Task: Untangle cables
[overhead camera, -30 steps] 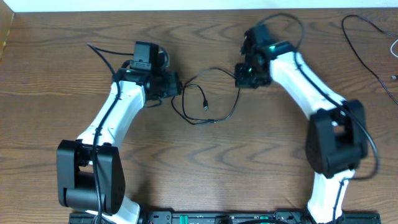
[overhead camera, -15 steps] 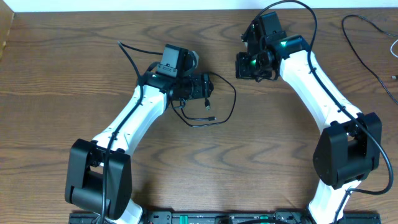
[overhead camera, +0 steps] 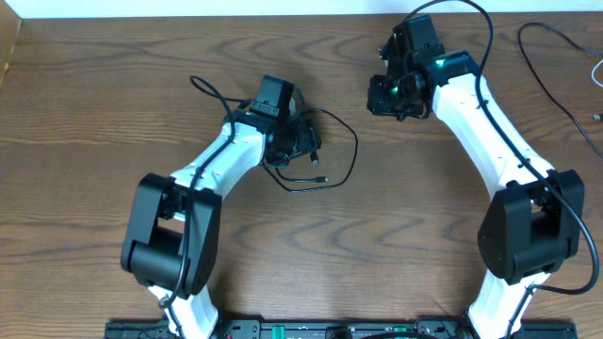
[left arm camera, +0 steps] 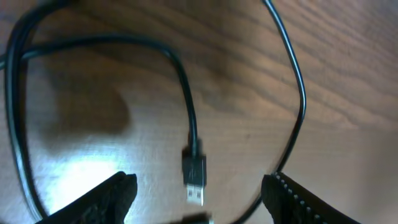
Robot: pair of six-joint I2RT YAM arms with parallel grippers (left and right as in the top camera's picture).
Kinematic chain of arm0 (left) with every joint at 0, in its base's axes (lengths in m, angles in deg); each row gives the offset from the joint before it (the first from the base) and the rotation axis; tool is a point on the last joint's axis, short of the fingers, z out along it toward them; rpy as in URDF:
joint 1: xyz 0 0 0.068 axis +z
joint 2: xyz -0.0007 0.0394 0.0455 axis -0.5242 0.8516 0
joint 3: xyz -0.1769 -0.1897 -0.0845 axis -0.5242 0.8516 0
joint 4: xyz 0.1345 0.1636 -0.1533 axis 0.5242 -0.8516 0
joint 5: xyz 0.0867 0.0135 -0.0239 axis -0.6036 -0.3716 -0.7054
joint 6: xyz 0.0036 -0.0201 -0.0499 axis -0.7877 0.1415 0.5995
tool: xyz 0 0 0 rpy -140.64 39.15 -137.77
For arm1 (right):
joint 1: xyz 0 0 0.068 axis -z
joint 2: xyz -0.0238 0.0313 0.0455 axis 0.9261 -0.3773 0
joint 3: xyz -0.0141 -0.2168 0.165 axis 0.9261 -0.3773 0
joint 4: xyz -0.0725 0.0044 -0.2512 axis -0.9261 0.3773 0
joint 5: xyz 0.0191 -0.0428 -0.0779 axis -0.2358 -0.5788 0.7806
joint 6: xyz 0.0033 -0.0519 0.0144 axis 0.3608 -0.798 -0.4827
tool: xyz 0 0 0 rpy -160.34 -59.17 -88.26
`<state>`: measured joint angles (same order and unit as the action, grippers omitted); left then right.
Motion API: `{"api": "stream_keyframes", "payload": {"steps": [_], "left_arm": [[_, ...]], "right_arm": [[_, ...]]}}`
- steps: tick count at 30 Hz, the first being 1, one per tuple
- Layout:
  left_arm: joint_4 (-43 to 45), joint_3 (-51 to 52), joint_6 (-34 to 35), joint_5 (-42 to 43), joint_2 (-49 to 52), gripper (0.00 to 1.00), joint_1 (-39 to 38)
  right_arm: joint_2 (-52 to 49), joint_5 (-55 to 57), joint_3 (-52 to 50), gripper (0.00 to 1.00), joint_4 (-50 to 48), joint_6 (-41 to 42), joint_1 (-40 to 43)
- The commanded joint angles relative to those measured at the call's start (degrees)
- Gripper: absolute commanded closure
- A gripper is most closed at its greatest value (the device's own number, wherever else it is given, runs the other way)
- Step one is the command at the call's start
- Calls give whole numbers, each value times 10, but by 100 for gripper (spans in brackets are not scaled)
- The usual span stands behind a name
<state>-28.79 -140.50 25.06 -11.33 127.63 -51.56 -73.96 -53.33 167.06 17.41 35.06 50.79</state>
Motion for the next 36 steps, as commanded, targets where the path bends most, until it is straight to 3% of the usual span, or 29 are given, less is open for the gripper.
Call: {"api": "stream_keyframes", "payload": {"steps": [1,16,23,27,36], "left_arm": [[19,3,30,-11,20,34,-7],[27,3,27,-102,75,43,-62],[28,3,23,-141,76,60,-88],[32,3,24,-166,76,65,-95],[47,2,24,-188,75,92,-102]], "right_arm": [[-2,15,0,78,0,2,2],[-2,35,0,72,7,-3,2],[-2,59,0,71,15,-3,2],[-2,59,0,71,18,-3,2],[-2,64,0,71,23,-5,2]]}}
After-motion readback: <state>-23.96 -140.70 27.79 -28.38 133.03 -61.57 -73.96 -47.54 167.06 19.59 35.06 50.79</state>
